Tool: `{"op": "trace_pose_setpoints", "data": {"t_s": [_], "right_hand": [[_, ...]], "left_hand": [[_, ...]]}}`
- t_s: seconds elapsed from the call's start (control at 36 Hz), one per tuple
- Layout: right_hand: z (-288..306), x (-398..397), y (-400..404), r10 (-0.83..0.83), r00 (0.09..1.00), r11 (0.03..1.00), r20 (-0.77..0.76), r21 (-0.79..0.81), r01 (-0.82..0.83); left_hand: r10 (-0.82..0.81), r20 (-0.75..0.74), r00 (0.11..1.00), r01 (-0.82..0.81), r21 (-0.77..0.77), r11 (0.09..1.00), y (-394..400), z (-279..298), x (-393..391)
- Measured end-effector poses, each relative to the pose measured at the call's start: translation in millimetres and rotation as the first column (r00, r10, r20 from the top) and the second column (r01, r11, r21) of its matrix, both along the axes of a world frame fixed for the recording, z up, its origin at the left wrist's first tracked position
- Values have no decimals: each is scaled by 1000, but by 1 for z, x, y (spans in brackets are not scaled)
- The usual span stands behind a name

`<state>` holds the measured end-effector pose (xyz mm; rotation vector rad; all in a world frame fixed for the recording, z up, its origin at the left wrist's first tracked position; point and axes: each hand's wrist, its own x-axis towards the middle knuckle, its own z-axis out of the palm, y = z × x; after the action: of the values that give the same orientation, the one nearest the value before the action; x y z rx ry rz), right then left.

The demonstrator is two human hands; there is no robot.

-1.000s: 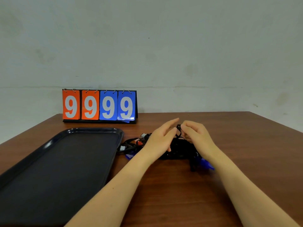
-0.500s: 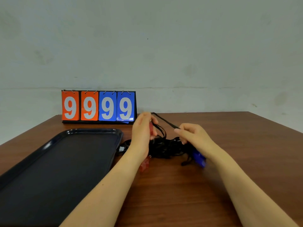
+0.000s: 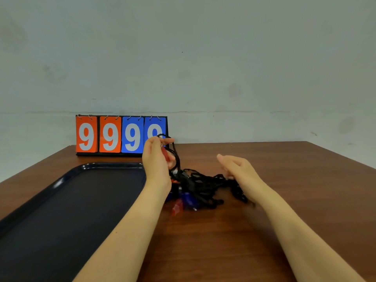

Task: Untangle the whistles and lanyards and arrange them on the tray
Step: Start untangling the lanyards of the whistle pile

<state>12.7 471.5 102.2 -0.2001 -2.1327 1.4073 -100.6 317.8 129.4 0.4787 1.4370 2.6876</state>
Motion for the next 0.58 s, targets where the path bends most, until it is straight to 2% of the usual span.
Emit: {"op": "trace_pose_setpoints", "data": {"t_s": [0.14, 0.28, 0.39, 0.58], "right_hand": [[-10, -6, -4, 26, 994, 987, 106, 157, -43], [-23, -18, -21, 32, 987, 922, 158, 375, -90], [-27, -21, -33, 64, 979, 879, 195, 453, -147], [-29, -27, -45, 0, 992, 853, 124, 518, -65]], "left_hand": [[-55, -30, 998, 54, -29, 998, 1, 0, 1], [-206, -49, 977, 203, -60, 977, 1, 0, 6], [-283, -24, 959, 282, -37, 959, 1, 2, 6], [-225, -24, 974, 223, -45, 974, -1, 5, 5]]}}
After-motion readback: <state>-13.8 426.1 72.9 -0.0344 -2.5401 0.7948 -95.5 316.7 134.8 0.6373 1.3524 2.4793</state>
